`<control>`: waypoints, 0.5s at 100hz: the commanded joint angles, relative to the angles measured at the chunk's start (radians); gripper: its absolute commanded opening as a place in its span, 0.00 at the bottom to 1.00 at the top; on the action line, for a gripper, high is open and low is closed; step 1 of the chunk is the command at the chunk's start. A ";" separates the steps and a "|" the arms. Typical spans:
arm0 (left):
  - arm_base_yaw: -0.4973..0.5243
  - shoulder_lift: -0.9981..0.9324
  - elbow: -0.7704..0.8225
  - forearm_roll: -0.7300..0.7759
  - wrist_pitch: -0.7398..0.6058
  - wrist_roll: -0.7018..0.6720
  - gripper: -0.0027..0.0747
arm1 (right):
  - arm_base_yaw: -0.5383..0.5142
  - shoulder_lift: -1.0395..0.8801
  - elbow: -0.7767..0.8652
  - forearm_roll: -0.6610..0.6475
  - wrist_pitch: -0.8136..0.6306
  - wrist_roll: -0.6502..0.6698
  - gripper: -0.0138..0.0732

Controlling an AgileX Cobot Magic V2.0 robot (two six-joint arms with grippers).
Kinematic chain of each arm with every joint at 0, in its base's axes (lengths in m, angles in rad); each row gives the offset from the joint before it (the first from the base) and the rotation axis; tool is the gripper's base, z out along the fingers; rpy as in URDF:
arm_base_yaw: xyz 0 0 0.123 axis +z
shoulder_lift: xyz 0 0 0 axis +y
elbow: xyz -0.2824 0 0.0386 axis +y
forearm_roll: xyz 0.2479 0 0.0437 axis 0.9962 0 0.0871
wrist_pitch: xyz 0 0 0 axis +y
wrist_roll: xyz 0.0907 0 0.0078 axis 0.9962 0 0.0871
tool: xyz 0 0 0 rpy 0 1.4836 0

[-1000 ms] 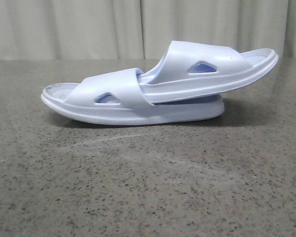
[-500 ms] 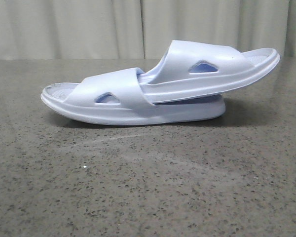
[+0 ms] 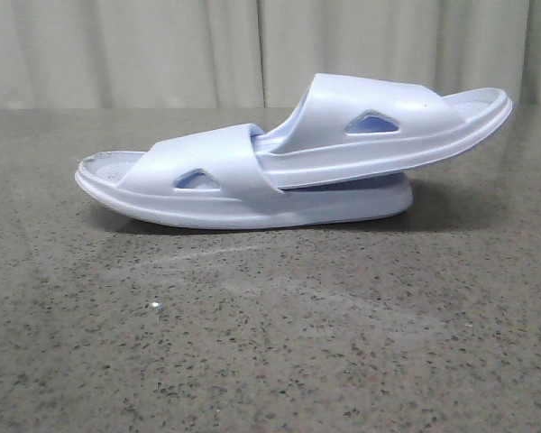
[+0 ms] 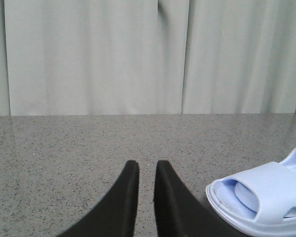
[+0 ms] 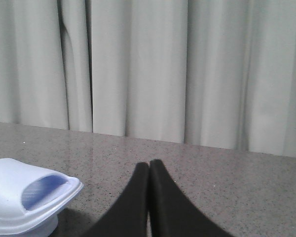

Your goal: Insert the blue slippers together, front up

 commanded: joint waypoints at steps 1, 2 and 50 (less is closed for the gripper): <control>-0.008 0.008 -0.027 -0.016 0.009 0.002 0.06 | -0.004 0.006 -0.026 -0.013 -0.013 -0.005 0.04; -0.008 0.008 -0.027 -0.016 0.009 0.002 0.06 | -0.004 0.006 -0.026 -0.013 -0.013 -0.005 0.04; -0.008 0.008 -0.027 -0.016 0.009 0.002 0.06 | -0.004 0.006 -0.026 -0.013 -0.004 -0.005 0.04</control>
